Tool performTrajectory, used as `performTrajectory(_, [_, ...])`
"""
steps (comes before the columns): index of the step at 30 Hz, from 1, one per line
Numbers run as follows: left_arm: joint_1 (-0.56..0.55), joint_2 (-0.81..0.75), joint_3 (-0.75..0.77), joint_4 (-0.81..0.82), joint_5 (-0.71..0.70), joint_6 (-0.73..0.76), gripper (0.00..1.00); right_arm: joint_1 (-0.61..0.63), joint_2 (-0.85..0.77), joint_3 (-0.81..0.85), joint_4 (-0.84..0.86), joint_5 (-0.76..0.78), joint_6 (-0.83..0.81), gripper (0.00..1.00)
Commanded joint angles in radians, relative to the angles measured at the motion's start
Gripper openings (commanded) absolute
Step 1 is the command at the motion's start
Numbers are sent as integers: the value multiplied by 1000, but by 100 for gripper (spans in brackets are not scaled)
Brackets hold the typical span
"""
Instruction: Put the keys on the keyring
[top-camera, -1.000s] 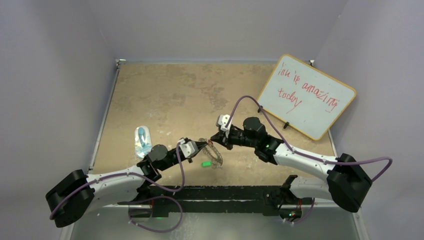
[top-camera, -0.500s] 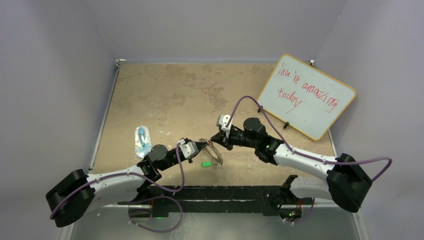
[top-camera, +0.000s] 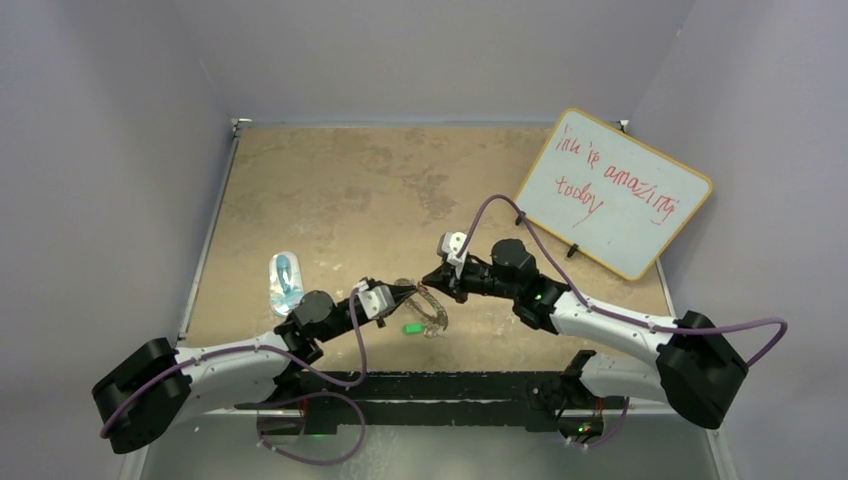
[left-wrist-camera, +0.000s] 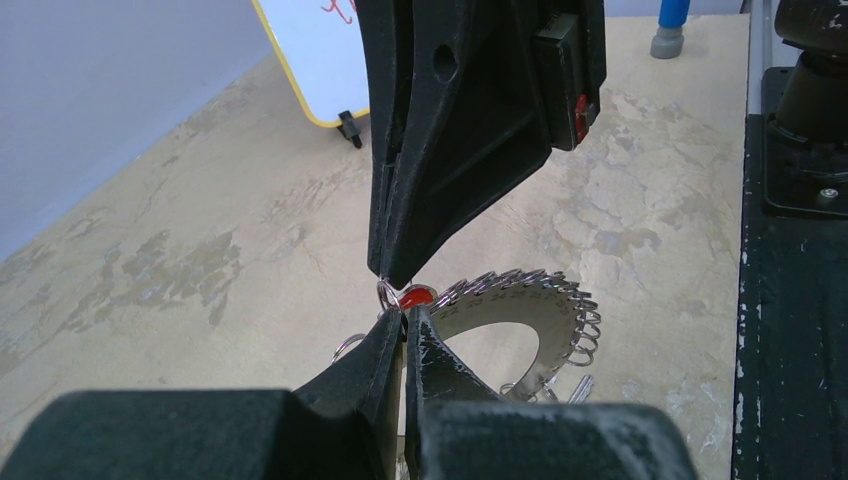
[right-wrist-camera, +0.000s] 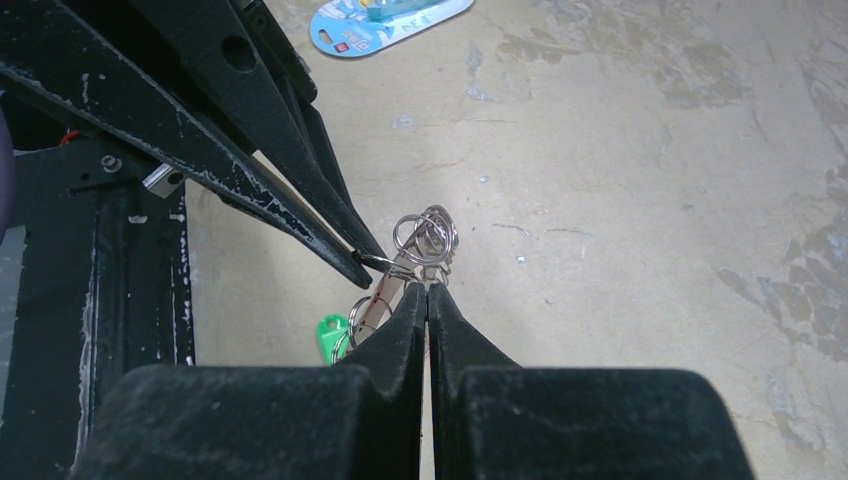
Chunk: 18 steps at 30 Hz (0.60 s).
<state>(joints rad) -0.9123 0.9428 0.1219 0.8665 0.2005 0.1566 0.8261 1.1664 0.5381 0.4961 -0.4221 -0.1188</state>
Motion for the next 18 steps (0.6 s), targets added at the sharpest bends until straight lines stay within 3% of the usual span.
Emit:
performTrajectory(1, [-6, -4, -5, 115, 45, -11, 0, 0, -28, -23, 68, -28, 14, 0])
performTrajectory(18, [-7, 1, -42, 205, 66, -25, 0, 0, -54, -67, 126, -30, 39, 0])
